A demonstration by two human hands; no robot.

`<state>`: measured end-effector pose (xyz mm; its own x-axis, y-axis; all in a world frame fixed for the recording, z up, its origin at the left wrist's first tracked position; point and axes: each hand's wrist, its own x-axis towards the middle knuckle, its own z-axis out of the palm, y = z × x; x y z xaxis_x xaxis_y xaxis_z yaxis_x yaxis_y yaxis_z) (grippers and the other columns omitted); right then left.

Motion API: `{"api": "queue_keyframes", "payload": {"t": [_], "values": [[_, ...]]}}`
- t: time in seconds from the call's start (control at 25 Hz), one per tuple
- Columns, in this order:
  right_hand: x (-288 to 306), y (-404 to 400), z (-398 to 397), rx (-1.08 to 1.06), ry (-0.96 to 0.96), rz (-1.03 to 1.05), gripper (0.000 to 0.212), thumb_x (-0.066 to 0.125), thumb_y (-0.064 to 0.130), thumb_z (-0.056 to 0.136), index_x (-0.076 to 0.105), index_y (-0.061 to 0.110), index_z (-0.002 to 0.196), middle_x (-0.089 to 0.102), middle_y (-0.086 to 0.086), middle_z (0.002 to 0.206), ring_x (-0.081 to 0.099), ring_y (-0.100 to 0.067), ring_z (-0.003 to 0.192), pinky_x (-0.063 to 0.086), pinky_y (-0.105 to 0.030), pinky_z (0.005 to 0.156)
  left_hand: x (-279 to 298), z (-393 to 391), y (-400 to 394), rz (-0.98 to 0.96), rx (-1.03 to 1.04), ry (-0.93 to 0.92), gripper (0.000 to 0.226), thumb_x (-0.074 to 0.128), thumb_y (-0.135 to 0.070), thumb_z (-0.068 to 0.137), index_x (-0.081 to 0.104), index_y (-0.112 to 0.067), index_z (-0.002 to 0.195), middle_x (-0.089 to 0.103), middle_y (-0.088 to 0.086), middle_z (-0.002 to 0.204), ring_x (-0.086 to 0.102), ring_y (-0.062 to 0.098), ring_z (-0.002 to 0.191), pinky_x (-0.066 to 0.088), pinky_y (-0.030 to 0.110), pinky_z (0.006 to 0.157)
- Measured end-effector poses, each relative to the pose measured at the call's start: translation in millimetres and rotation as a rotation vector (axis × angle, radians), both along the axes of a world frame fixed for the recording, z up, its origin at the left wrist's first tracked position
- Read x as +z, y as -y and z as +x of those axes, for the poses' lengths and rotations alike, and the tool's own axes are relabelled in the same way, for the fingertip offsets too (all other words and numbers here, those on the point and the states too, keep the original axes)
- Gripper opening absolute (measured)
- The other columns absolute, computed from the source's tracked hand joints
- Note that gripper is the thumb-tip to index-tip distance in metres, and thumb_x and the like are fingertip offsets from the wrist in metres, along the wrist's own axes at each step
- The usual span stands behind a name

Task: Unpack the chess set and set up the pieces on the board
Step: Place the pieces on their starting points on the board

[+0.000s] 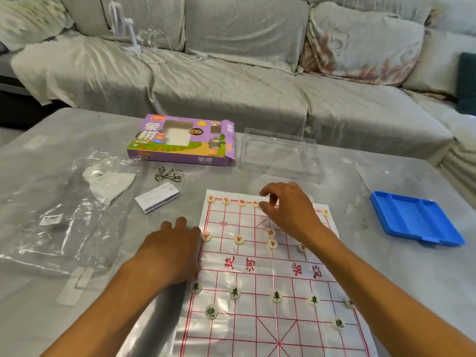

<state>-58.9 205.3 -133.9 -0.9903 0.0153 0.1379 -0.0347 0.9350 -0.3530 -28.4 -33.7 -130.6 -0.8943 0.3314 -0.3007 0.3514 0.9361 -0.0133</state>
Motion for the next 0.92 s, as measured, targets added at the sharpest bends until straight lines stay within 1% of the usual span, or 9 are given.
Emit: {"api": "queue_keyframes", "payload": {"t": [0.08,0.2,0.36,0.4,0.48,0.52,0.6,0.72,0.92], "values": [[2,-24,33,-0.042,-0.005,-0.002,0.019,0.059,0.034,0.092,0.065,0.027,0.109,0.065,0.01,0.103,0.046,-0.006,0.094,0.038,-0.02,0.079,0,1,-1,-0.016,0.01,0.013,0.064,0.056,-0.053,0.086,0.031,-0.031,0.14,0.034,0.0,0.136,0.042,0.023,0.121,0.046,0.033,0.09],[2,-60,79,-0.095,0.033,0.043,0.016,0.058,0.034,0.092,0.064,0.031,0.107,0.06,0.017,0.096,0.046,-0.004,0.093,0.034,-0.015,0.075,2,2,-2,-0.028,0.006,0.017,0.066,0.057,-0.054,0.085,0.029,-0.033,0.141,0.034,-0.001,0.137,0.042,0.021,0.121,0.046,0.032,0.089],[-1,-90,96,-0.201,0.056,0.032,0.019,0.059,0.037,0.091,0.063,0.031,0.109,0.054,0.021,0.092,0.047,-0.004,0.09,0.038,-0.017,0.077,4,2,-3,-0.022,0.002,0.032,0.068,0.058,-0.057,0.083,0.028,-0.035,0.14,0.034,-0.003,0.136,0.042,0.02,0.121,0.046,0.031,0.087],[-2,-89,95,-0.19,0.07,0.037,0.023,0.06,0.039,0.091,0.061,0.032,0.112,0.055,0.021,0.095,0.047,-0.004,0.092,0.039,-0.018,0.079,4,1,-2,-0.024,-0.001,0.032,0.068,0.058,-0.057,0.083,0.028,-0.035,0.14,0.034,-0.003,0.136,0.042,0.019,0.12,0.047,0.031,0.088],[-3,-80,93,-0.135,0.112,0.054,0.031,0.06,0.043,0.089,0.056,0.037,0.119,0.057,0.018,0.11,0.046,-0.004,0.101,0.042,-0.021,0.087,5,1,-1,-0.025,-0.003,0.039,0.07,0.057,-0.058,0.083,0.027,-0.035,0.141,0.034,-0.004,0.135,0.042,0.019,0.12,0.047,0.031,0.089],[-4,-74,92,-0.1,0.125,0.067,0.034,0.06,0.045,0.089,0.054,0.038,0.122,0.056,0.016,0.119,0.046,-0.005,0.107,0.04,-0.022,0.091,6,1,-1,-0.031,-0.007,0.04,0.071,0.056,-0.059,0.083,0.026,-0.034,0.142,0.034,-0.004,0.136,0.041,0.018,0.12,0.047,0.031,0.09],[-7,-65,90,-0.027,0.142,0.101,0.037,0.058,0.044,0.09,0.053,0.036,0.126,0.054,0.014,0.127,0.045,-0.008,0.115,0.039,-0.024,0.094,6,1,-2,-0.039,-0.017,0.035,0.071,0.054,-0.06,0.084,0.024,-0.034,0.143,0.033,-0.004,0.136,0.042,0.017,0.12,0.047,0.03,0.089],[-11,-61,89,0.017,0.152,0.15,0.038,0.057,0.043,0.09,0.052,0.034,0.127,0.055,0.011,0.129,0.045,-0.011,0.115,0.04,-0.026,0.095,6,0,-2,-0.048,-0.028,0.031,0.071,0.053,-0.061,0.085,0.023,-0.035,0.144,0.033,-0.004,0.137,0.042,0.016,0.119,0.047,0.028,0.088],[-12,-66,89,-0.013,0.177,0.115,0.038,0.058,0.042,0.09,0.053,0.033,0.126,0.054,0.011,0.13,0.045,-0.009,0.116,0.039,-0.024,0.094,7,2,-3,-0.058,-0.036,0.028,0.072,0.053,-0.061,0.086,0.021,-0.035,0.145,0.033,-0.004,0.138,0.043,0.016,0.12,0.047,0.027,0.088]]}}
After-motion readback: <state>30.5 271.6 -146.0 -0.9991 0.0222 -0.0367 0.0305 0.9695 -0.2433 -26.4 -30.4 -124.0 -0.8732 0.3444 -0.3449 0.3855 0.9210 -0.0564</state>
